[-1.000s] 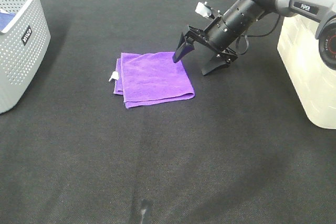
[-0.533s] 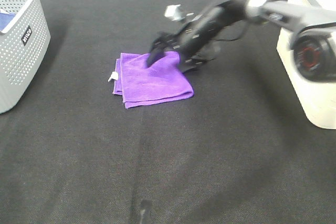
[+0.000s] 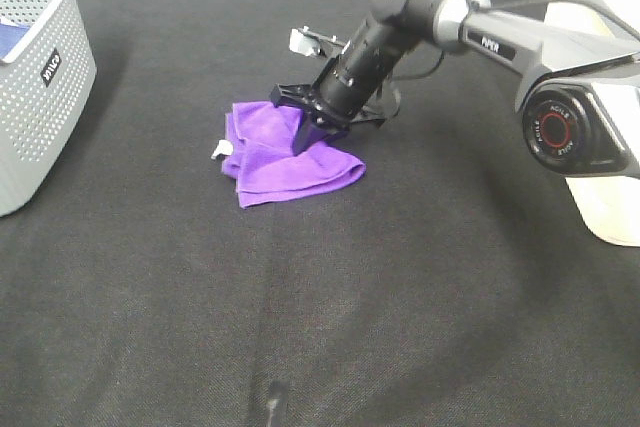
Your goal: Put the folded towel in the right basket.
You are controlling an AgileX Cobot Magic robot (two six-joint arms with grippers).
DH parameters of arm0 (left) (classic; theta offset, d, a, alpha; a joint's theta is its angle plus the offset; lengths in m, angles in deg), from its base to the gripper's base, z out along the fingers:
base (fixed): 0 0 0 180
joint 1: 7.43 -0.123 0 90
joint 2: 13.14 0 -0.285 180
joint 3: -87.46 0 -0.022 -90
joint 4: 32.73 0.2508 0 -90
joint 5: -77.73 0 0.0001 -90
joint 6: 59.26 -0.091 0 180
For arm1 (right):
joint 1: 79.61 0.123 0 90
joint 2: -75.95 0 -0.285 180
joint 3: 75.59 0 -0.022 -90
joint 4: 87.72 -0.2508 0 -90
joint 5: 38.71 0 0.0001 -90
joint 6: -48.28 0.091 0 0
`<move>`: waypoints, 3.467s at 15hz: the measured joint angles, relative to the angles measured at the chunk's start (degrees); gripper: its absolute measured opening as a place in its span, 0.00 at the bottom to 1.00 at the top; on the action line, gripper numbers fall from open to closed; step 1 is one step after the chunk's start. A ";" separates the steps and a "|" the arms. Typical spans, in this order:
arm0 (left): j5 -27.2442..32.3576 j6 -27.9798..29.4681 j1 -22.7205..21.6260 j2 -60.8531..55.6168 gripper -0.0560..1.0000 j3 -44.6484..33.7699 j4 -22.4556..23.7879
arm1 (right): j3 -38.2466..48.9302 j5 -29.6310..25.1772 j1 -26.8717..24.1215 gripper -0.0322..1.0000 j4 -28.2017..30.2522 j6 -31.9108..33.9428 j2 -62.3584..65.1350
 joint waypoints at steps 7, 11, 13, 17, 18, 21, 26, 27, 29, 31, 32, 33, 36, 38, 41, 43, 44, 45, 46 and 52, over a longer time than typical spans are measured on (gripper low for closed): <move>0.00 0.00 0.00 0.00 0.99 0.00 0.00 | -2.75 -0.86 -9.74 0.12 23.26 7.39 33.00; 0.00 0.00 0.00 0.00 0.99 0.00 0.00 | 6.25 -1.15 -22.40 0.12 29.74 8.77 39.76; 0.00 0.00 0.00 0.00 0.99 0.00 0.00 | 14.21 -1.55 -27.22 0.12 32.03 9.80 39.76; 0.00 0.00 0.00 0.00 0.99 0.00 0.00 | 24.29 -1.72 -31.17 0.80 37.18 15.93 39.76; 0.00 0.00 0.00 0.00 0.99 0.00 0.00 | 24.29 -1.72 -31.17 0.80 37.18 15.93 39.76; 0.00 0.00 0.00 0.00 0.99 0.00 0.00 | 24.87 -1.72 -31.00 0.96 29.68 13.06 39.94; 0.00 0.00 0.00 0.00 0.99 0.00 0.00 | 24.98 -1.72 -18.11 0.97 29.79 12.83 43.49; 0.00 0.00 0.00 0.00 0.99 0.00 0.00 | 26.07 -1.66 -15.87 0.97 29.68 13.41 44.86; 0.00 0.00 0.00 0.00 0.99 0.00 0.00 | 31.57 -1.49 -14.32 0.97 28.42 14.38 50.88; 0.00 0.00 0.00 0.00 0.99 0.00 0.00 | 49.05 -0.40 -14.32 0.97 28.25 14.90 66.29; 0.00 0.00 0.00 0.00 0.99 0.00 0.00 | 56.38 2.23 -14.32 0.97 28.25 14.90 73.80; 0.00 0.00 0.00 0.00 0.99 0.00 0.00 | 64.69 5.67 -14.32 0.97 27.96 14.90 81.70; 0.00 0.00 0.00 0.00 0.99 0.00 0.00 | 88.46 13.01 -14.32 0.97 27.62 14.27 105.14; 0.00 0.00 0.00 0.00 0.99 0.00 0.00 | 99.35 13.06 -14.32 0.97 27.16 13.81 120.26; 0.00 0.00 0.00 0.00 0.99 0.00 0.00 | 109.61 11.92 -14.32 0.97 26.87 11.75 140.03; 0.00 0.00 0.00 0.00 0.99 0.00 0.00 | 114.02 10.71 -14.32 0.97 26.76 10.14 149.37; 0.00 0.00 0.00 0.00 0.99 0.00 0.00 | 114.76 9.85 -14.32 0.97 26.70 9.74 152.92; 0.00 0.00 0.00 0.00 0.99 0.00 0.00 | 114.88 9.45 -14.32 0.97 26.70 9.68 155.10; 0.00 0.00 0.00 0.00 0.99 0.00 0.00 | 114.88 8.14 -14.32 0.97 26.59 9.68 155.96; 0.00 0.00 0.00 0.00 0.99 0.00 0.00 | 116.31 4.41 -14.32 0.96 24.47 9.17 156.07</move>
